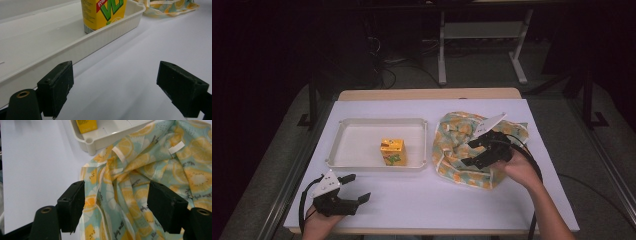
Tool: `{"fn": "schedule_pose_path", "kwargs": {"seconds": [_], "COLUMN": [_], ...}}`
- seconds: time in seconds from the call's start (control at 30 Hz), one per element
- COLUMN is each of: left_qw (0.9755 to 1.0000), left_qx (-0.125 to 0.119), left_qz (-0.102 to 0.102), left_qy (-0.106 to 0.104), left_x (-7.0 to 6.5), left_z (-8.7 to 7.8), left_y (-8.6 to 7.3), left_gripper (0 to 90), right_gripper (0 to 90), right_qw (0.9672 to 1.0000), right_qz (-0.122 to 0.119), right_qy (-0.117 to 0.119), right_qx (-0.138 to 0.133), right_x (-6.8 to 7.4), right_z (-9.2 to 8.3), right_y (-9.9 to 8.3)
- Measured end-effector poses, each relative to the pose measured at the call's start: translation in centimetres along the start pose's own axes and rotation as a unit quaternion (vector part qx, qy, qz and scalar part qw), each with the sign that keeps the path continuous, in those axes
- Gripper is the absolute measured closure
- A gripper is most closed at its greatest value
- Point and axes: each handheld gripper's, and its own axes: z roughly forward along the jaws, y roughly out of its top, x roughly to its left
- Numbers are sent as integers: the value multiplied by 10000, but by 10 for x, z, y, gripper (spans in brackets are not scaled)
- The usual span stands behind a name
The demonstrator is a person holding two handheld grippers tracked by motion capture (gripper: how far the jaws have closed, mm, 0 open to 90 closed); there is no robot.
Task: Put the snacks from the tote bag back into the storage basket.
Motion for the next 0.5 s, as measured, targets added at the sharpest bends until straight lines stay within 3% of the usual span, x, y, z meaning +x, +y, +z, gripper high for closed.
{"fn": "schedule_pose_path", "kwargs": {"seconds": [0.5], "left_qw": [10000], "left_qx": [29], "left_qz": [11], "left_qy": [9], "left_x": [0], "left_z": [0], "left_y": [0], "left_gripper": [138], "right_gripper": [294], "right_qw": [9996], "right_qz": [244], "right_qy": [-78], "right_qx": [-141], "right_x": [5], "right_z": [-12], "right_y": [-32]}}
